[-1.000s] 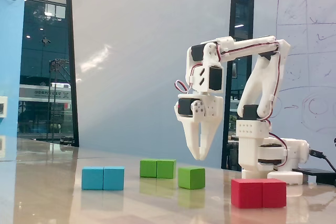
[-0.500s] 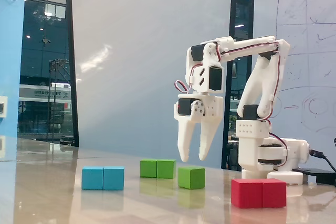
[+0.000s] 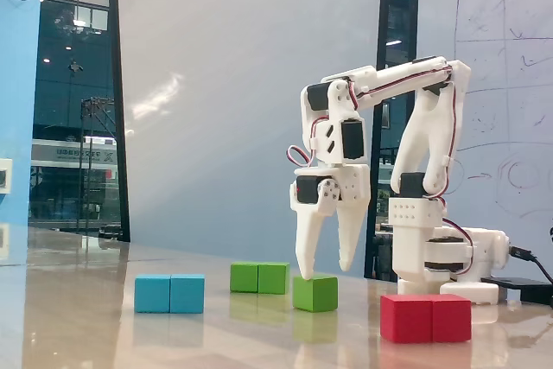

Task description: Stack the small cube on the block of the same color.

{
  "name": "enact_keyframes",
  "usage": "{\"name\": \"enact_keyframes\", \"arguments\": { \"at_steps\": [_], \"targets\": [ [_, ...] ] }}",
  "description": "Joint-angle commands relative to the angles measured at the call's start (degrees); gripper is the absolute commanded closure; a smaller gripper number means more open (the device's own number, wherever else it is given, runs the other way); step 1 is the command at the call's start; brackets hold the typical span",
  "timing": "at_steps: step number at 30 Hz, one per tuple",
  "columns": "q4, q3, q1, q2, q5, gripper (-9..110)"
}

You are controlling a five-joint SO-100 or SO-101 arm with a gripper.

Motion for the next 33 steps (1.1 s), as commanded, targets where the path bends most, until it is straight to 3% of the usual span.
{"name": "enact_keyframes", "arguments": {
  "at_steps": [1, 33],
  "targets": [
    [0.8, -4.8, 0.7, 0.0, -0.4, 78],
    [-3.4, -4.6, 0.6, -3.3, -0.4, 79]
  ]
}}
